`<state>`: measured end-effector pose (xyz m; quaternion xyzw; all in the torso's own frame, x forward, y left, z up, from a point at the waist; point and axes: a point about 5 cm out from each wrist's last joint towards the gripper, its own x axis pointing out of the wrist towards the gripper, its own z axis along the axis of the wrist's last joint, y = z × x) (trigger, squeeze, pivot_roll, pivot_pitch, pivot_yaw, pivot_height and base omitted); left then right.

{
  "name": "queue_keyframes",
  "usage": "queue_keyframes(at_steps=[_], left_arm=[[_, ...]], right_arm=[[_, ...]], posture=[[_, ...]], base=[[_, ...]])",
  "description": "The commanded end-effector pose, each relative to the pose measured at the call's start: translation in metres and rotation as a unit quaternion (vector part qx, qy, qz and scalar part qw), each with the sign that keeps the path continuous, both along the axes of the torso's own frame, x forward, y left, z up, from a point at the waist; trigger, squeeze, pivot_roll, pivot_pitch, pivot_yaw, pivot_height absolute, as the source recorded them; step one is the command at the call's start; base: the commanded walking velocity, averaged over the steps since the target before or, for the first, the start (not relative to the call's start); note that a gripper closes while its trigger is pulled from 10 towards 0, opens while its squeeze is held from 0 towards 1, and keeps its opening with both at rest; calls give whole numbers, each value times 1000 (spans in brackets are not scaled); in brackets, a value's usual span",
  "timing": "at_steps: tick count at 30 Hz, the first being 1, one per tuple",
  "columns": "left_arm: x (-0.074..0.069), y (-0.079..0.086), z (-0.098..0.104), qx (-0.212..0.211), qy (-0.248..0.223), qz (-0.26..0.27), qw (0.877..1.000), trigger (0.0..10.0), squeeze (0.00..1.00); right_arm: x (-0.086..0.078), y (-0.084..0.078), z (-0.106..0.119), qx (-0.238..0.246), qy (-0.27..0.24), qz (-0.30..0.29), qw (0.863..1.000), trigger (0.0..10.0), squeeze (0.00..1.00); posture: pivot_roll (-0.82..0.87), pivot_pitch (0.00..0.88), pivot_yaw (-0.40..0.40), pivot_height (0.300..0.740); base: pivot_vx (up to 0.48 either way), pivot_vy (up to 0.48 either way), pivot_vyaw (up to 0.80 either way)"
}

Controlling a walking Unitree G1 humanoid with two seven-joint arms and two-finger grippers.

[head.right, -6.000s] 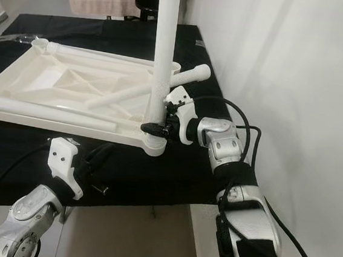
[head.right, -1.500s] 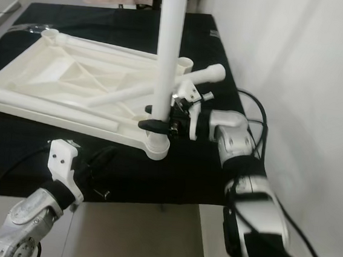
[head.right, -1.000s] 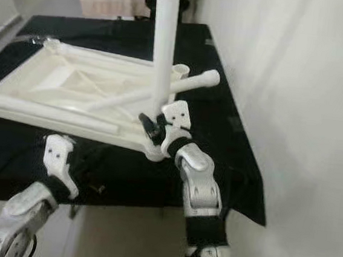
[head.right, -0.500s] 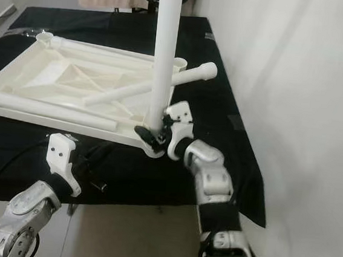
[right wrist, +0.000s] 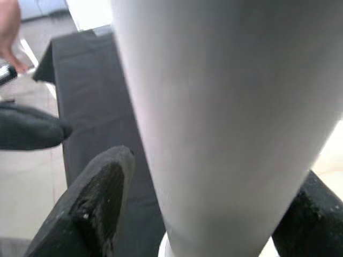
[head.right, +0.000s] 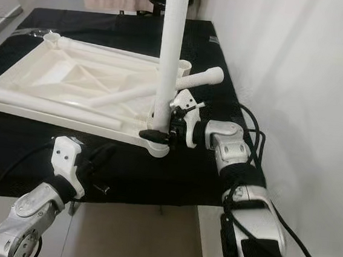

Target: Building children table

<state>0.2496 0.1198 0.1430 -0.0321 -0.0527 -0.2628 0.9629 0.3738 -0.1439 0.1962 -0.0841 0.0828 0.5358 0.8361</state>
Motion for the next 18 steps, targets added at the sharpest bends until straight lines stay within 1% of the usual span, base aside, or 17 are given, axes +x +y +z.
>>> queue_keyframes(at_steps=[1, 5, 6, 7, 10, 13, 16, 18], left_arm=[[-4, 0, -4, 11, 3, 1, 1000, 10000, 0], [-6, 0, -4, 15, 1, -2, 1000, 10000, 0], [-7, 0, -4, 17, 1, -3, 1000, 10000, 0], [-8, 0, -4, 17, 1, -4, 1000, 10000, 0], [-10, 0, -4, 17, -1, -6, 1000, 10000, 0], [-10, 0, -3, 16, -1, -6, 1000, 10000, 0], [-8, -1, -3, 10, -4, -5, 1000, 10000, 0], [-8, -1, -3, 10, -4, -5, 1000, 10000, 0]], right_arm=[[2, 1, 4, 21, 1, 9, 1000, 10000, 0], [4, -1, 6, 26, 3, 16, 1000, 10000, 0], [4, -1, 5, 26, 5, 21, 999, 4275, 0], [3, -2, 5, 26, 8, 26, 999, 0, 0], [3, -5, 4, 29, 13, 37, 999, 0, 0], [3, -8, 3, 29, 13, 34, 999, 0, 0], [3, -16, 0, 26, 4, 10, 1000, 0, 0], [3, -16, 0, 26, 4, 10, 1000, 0, 0]], posture=[[93, 96, -29, 740], [94, 96, -28, 740], [94, 97, -25, 740], [93, 98, -23, 740], [90, 99, -22, 740], [90, 99, -22, 740], [53, 101, -24, 740], [53, 101, -24, 740]], base=[[0, 0, 0], [0, 0, 0], [0, 0, 0], [0, 0, 0], [0, 0, 0], [0, 0, 0], [0, 0, 0], [0, 0, 0]])
